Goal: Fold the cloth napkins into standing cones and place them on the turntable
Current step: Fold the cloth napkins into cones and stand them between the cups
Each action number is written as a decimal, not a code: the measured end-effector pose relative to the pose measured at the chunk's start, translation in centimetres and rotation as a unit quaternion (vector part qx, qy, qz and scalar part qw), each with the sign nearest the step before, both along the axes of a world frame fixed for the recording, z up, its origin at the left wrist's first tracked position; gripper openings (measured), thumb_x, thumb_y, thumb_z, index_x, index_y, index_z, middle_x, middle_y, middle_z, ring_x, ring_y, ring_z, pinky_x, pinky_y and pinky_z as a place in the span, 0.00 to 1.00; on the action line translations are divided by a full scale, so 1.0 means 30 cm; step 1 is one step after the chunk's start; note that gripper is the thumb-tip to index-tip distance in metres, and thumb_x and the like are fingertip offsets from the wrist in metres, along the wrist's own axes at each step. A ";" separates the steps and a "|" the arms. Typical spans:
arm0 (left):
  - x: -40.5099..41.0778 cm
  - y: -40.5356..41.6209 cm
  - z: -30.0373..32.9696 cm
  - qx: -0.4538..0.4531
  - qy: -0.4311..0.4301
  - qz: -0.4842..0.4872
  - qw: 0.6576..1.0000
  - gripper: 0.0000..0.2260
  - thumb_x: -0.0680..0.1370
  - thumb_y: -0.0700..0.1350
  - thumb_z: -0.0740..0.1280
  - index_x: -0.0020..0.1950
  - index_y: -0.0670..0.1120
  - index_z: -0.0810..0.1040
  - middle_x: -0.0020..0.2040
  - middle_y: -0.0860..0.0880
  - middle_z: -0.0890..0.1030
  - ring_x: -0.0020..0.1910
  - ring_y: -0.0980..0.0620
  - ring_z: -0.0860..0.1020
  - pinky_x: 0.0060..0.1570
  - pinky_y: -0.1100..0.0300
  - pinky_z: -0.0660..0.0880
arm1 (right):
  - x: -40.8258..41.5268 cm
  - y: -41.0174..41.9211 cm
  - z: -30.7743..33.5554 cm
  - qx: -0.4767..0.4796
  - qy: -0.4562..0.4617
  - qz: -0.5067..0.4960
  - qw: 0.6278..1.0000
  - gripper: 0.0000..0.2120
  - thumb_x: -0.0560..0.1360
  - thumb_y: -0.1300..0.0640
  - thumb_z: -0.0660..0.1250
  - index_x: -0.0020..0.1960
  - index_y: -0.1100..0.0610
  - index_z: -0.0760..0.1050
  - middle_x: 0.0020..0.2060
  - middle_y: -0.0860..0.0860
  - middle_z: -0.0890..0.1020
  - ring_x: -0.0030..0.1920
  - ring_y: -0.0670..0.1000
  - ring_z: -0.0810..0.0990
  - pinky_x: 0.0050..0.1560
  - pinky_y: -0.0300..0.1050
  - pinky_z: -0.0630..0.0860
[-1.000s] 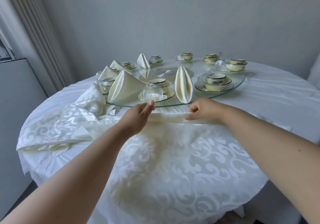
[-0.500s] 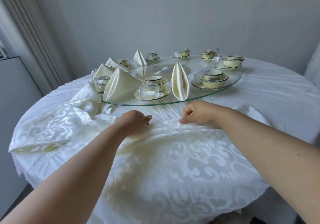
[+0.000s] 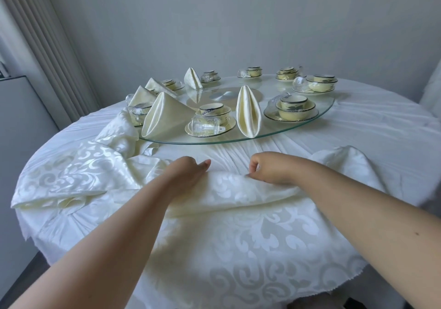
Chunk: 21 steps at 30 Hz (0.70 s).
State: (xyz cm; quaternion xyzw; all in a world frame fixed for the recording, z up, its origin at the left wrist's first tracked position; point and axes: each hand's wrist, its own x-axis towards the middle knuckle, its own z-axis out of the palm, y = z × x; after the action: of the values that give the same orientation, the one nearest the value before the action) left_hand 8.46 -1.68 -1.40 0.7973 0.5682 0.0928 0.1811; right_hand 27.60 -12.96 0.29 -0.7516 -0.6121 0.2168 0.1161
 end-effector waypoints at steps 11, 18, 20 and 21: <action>0.021 -0.018 0.046 0.069 -0.170 0.012 0.983 0.23 0.81 0.57 0.59 0.30 0.47 0.57 0.26 0.49 0.59 0.27 0.48 0.60 0.30 0.53 0.53 | 0.055 0.065 0.047 0.191 0.208 -0.106 0.954 0.13 0.72 0.49 0.73 0.37 0.55 0.73 0.27 0.48 0.70 0.27 0.47 0.65 0.26 0.38 0.63; 0.064 0.009 0.157 0.332 -0.244 -0.001 0.911 0.12 0.81 0.50 0.59 0.44 0.44 0.74 0.43 0.48 0.72 0.48 0.44 0.72 0.49 0.53 0.68 | 0.124 0.181 0.156 0.344 0.022 -0.176 0.922 0.08 0.73 0.50 0.72 0.42 0.52 0.74 0.45 0.50 0.80 0.44 0.52 0.77 0.42 0.42 0.70; 0.039 -0.034 0.135 0.338 -0.238 -0.073 0.907 0.14 0.80 0.51 0.59 0.44 0.43 0.76 0.42 0.49 0.74 0.44 0.47 0.72 0.44 0.54 0.68 | 0.131 0.171 0.134 0.349 0.009 -0.152 0.925 0.08 0.74 0.51 0.70 0.48 0.54 0.75 0.51 0.51 0.77 0.47 0.52 0.77 0.44 0.41 0.70; 0.022 -0.056 0.111 0.316 -0.211 -0.121 0.917 0.16 0.79 0.53 0.57 0.43 0.43 0.77 0.41 0.48 0.75 0.42 0.48 0.72 0.42 0.55 0.68 | 0.128 0.153 0.116 0.341 0.010 -0.133 0.931 0.08 0.75 0.51 0.69 0.50 0.55 0.75 0.52 0.50 0.77 0.47 0.52 0.77 0.44 0.42 0.70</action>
State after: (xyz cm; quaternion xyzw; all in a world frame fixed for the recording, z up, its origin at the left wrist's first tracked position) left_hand 9.12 -3.35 1.93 0.8379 0.3566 0.4108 0.0447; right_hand 31.45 -8.36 3.77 -0.7390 -0.5426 -0.0143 0.3990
